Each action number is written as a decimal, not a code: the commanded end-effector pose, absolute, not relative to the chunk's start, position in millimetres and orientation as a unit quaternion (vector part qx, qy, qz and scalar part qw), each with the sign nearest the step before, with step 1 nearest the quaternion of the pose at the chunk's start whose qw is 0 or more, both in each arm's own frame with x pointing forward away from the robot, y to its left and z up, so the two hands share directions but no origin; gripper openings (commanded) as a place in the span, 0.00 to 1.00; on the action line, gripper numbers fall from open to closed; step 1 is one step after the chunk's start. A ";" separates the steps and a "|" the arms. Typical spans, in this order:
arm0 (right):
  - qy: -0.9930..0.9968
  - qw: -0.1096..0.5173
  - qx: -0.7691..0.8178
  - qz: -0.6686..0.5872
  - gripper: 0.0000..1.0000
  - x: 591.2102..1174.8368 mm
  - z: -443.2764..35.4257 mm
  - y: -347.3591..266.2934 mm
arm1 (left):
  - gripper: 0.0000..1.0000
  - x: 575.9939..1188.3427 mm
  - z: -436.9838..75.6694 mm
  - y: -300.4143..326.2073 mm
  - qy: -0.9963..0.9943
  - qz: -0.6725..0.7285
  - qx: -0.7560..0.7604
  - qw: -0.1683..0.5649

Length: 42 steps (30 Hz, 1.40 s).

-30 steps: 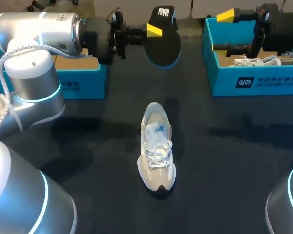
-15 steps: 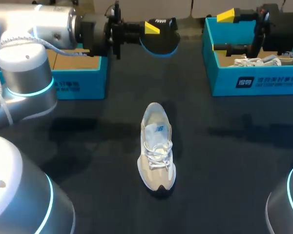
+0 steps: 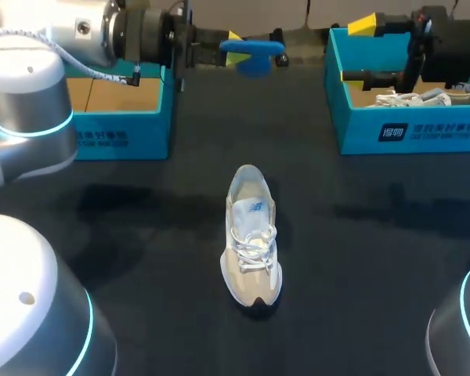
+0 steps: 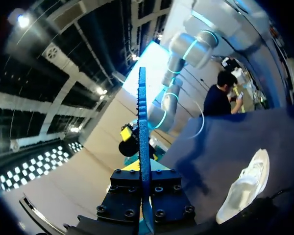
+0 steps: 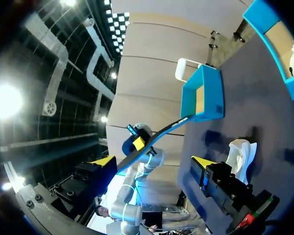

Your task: Take the shoe out of the shoebox, open the shoe tongue, remove and reinsert the insole, then place the shoe into the shoebox

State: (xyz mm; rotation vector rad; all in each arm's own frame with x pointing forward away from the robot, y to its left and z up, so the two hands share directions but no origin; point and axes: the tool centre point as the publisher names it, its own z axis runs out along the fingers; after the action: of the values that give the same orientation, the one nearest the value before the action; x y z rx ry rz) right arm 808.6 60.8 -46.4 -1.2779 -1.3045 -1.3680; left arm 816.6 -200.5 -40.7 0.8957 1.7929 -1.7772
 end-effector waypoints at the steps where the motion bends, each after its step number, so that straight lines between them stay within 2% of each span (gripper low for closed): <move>1: -0.520 0.416 -0.510 -0.545 1.00 808.4 -46.6 61.9 | 0.00 823.5 -46.5 -210.4 0.631 -0.737 -0.186 -0.153; 3: -0.520 0.416 -0.510 -0.545 1.00 808.4 -46.6 61.9 | 0.00 826.3 -48.9 -212.8 0.622 -0.724 -0.229 -0.192; 28: -0.520 0.416 -0.510 -0.545 1.00 808.4 -46.6 61.9 | 0.00 826.3 -48.9 -212.8 0.622 -0.724 -0.229 -0.192; 32: -0.520 0.416 -0.510 -0.545 1.00 808.4 -46.6 61.9 | 0.00 824.0 -57.2 -214.3 0.635 -0.647 -0.304 -0.293; 42: -0.520 0.416 -0.510 -0.545 1.00 808.4 -46.6 61.9 | 0.00 827.8 -63.8 -217.1 0.596 -0.575 -0.404 -0.388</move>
State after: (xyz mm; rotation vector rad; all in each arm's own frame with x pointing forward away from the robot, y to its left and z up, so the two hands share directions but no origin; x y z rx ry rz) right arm 808.5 60.9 -46.1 -1.2790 -1.3049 -1.3673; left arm 825.4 -216.4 -66.3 -0.7738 2.3763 -2.5314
